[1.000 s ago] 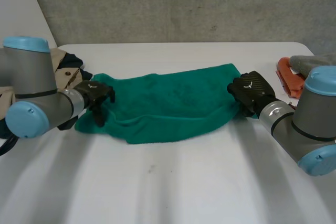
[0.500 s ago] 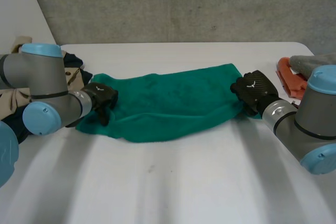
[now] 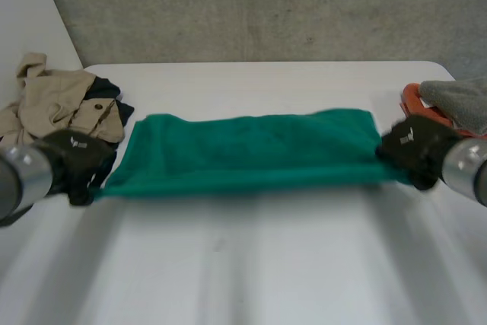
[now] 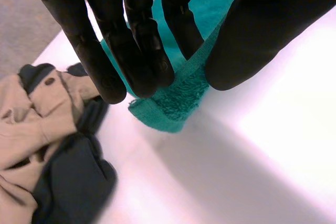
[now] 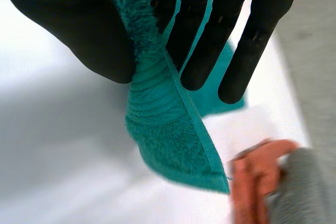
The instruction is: Fold the laundry.
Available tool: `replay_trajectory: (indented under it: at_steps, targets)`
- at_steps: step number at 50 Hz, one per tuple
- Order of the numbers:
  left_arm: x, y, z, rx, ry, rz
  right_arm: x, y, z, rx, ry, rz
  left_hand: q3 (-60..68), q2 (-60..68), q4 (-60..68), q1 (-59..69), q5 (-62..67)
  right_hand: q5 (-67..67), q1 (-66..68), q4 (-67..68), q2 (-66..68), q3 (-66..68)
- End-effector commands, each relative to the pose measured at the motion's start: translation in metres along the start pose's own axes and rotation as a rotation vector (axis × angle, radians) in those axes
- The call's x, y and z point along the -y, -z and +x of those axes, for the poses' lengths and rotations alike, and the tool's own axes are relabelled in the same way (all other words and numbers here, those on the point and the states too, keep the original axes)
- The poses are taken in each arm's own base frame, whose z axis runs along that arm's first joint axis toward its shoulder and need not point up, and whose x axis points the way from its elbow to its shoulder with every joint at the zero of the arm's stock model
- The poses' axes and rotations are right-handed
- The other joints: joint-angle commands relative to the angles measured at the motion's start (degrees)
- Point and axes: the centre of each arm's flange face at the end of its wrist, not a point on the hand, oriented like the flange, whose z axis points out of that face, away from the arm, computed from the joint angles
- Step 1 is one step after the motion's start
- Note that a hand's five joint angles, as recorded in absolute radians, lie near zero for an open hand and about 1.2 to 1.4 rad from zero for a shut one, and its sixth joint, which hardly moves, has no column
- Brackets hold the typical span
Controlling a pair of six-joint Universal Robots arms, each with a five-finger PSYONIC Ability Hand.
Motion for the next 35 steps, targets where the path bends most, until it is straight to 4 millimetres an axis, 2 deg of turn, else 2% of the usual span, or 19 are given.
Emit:
replay_trajectory:
  at_steps: [1,4,5,7,8,10,11,14,15,18,19,22,23,26,28,33,35]
  targets:
    - [-0.030,0.001,0.023,-0.151,-0.158,-0.024,-0.018,0.013,-0.029,0.222,0.153,-0.109,11.88,11.46,11.43,13.88,13.48,12.51,15.81,11.38,12.54,11.90]
    - [-0.031,-0.019,0.021,-0.134,-0.194,-0.021,-0.021,-0.003,-0.038,0.248,0.156,-0.108,11.88,11.46,11.43,13.88,13.48,12.51,15.81,11.38,12.54,11.90]
    - [-0.028,-0.033,0.019,-0.107,-0.194,-0.016,-0.022,-0.015,-0.040,0.240,0.150,-0.109,11.88,11.46,11.43,13.88,13.48,12.51,15.81,11.38,12.54,11.90]
    - [-0.022,-0.050,0.015,-0.062,-0.181,0.003,-0.022,-0.029,-0.037,0.206,0.145,-0.105,11.88,11.46,11.43,13.88,13.48,12.51,15.81,11.38,12.54,11.90]
    - [-0.012,-0.067,0.009,-0.008,-0.158,0.035,-0.021,-0.044,-0.031,0.154,0.134,-0.099,11.88,11.46,11.43,13.88,13.48,12.51,15.81,11.38,12.54,11.90]
    - [0.001,-0.082,0.002,0.054,-0.132,0.079,-0.019,-0.059,-0.019,0.080,0.119,-0.091,11.88,11.46,11.43,13.88,13.48,12.51,15.81,11.38,12.54,11.90]
    - [0.018,-0.094,-0.008,0.120,-0.106,0.138,-0.013,-0.073,-0.005,-0.002,0.101,-0.070,11.88,11.46,11.43,13.88,13.48,12.51,15.81,11.38,12.54,11.90]
    - [0.047,-0.109,-0.026,0.223,-0.066,0.255,0.000,-0.089,0.019,-0.134,0.076,-0.018,11.88,11.46,11.43,13.88,13.48,12.51,15.81,11.38,12.54,11.90]
    - [0.072,-0.114,-0.042,0.305,-0.041,0.365,0.014,-0.097,0.039,-0.238,0.069,0.039,11.88,11.46,11.43,13.88,13.48,12.51,15.81,11.38,12.54,11.90]
    - [0.109,-0.110,-0.070,0.433,0.015,0.552,0.041,-0.100,0.079,-0.440,0.061,0.167,11.88,11.46,11.43,13.88,13.48,12.51,15.81,11.38,12.54,11.90]
    - [0.134,-0.102,-0.091,0.530,0.061,0.695,0.059,-0.095,0.105,-0.576,0.045,0.267,11.88,11.46,11.43,13.88,13.48,12.51,15.81,11.38,12.54,11.90]
    - [0.165,-0.079,-0.127,0.701,0.161,0.920,0.078,-0.084,0.138,-0.754,0.012,0.417,11.88,11.46,11.43,13.88,13.48,12.51,15.81,11.38,12.54,11.90]
    - [0.170,-0.073,-0.134,0.732,0.181,0.970,0.090,-0.071,0.156,-0.864,-0.001,0.527,11.88,11.46,11.43,13.88,13.48,12.51,15.81,11.38,12.54,11.90]
    - [0.184,-0.058,-0.144,0.769,0.213,1.104,0.105,-0.054,0.175,-0.999,-0.006,0.706,11.88,11.46,11.43,13.88,13.48,12.51,15.81,11.38,12.54,11.90]
    - [0.184,-0.058,-0.139,0.737,0.199,1.103,0.106,-0.054,0.174,-1.001,0.000,0.738,11.88,11.46,11.43,13.88,13.48,12.51,15.81,11.38,12.54,11.90]
    - [0.165,-0.071,-0.123,0.639,0.192,0.987,0.101,-0.064,0.156,-0.873,-0.007,0.702,11.88,11.46,11.43,13.88,13.48,12.51,15.81,11.38,12.54,11.90]
    - [0.149,-0.082,-0.115,0.613,0.196,0.916,0.098,-0.074,0.143,-0.798,-0.028,0.678,11.88,11.46,11.43,13.88,13.48,12.51,15.81,11.38,12.54,11.90]
